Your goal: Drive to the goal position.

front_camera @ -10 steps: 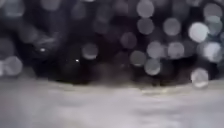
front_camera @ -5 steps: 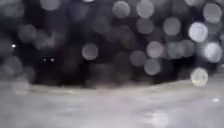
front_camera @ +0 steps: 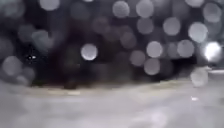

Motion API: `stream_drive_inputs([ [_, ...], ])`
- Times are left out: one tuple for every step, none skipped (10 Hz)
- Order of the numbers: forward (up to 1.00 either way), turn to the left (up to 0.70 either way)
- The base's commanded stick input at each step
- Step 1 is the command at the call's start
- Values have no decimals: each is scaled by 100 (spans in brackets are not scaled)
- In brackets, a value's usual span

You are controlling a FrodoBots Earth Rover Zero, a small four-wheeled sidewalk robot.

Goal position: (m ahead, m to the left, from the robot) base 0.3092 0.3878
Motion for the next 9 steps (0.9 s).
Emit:
stream_drive_inputs([
  [0, -45],
  [0, -45],
  [0, -45],
  [0, -45],
  [0, -45],
  [0, -45],
  [0, -45],
  [0, -45],
  [0, -45],
])
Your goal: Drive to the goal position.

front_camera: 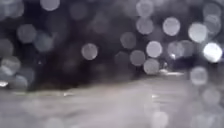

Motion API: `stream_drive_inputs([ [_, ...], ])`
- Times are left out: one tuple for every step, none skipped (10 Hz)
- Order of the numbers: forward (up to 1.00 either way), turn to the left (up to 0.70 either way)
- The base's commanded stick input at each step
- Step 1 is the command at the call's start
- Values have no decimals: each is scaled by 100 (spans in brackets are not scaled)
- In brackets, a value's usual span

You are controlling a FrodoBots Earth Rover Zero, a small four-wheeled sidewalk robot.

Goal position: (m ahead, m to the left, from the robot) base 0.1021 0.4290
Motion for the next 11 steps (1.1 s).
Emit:
stream_drive_inputs([
  [0, -45],
  [0, -45],
  [0, -45],
  [0, -45],
  [0, -45],
  [0, -45],
  [0, -45],
  [0, -45],
  [0, -45],
  [0, -45],
  [0, -45],
])
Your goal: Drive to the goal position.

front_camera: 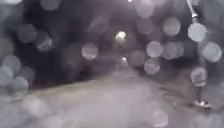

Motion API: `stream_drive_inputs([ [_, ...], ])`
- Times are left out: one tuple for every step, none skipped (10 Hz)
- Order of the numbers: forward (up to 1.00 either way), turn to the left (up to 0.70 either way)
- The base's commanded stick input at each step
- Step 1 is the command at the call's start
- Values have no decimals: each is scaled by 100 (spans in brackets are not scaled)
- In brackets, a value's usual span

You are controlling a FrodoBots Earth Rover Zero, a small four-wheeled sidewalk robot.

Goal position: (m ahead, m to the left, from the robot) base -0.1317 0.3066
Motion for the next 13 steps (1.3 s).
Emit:
stream_drive_inputs([
  [0, -34],
  [0, 0],
  [3, 0],
  [14, 0],
  [36, 0],
  [45, 0],
  [45, 0],
  [45, 0],
  [45, 0],
  [45, 0],
  [45, 0],
  [45, 0],
  [45, 0],
])
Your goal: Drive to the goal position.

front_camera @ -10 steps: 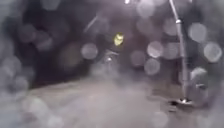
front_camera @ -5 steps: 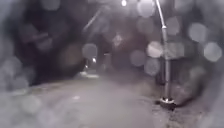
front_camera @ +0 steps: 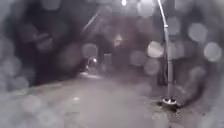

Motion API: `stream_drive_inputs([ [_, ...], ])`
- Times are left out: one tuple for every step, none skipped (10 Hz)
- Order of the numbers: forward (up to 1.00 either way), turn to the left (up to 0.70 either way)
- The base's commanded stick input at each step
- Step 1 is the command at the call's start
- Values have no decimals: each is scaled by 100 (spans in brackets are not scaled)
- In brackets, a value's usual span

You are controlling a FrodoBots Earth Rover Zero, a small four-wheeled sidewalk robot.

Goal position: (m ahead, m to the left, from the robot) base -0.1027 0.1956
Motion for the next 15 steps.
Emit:
stream_drive_inputs([
  [45, 0],
  [45, 0],
  [45, 0],
  [45, 0],
  [43, 0],
  [34, 0],
  [27, 0],
  [24, 0],
  [23, -17],
  [23, -82],
  [23, -93],
  [23, -68],
  [19, 0],
  [0, 0],
  [0, 0],
])
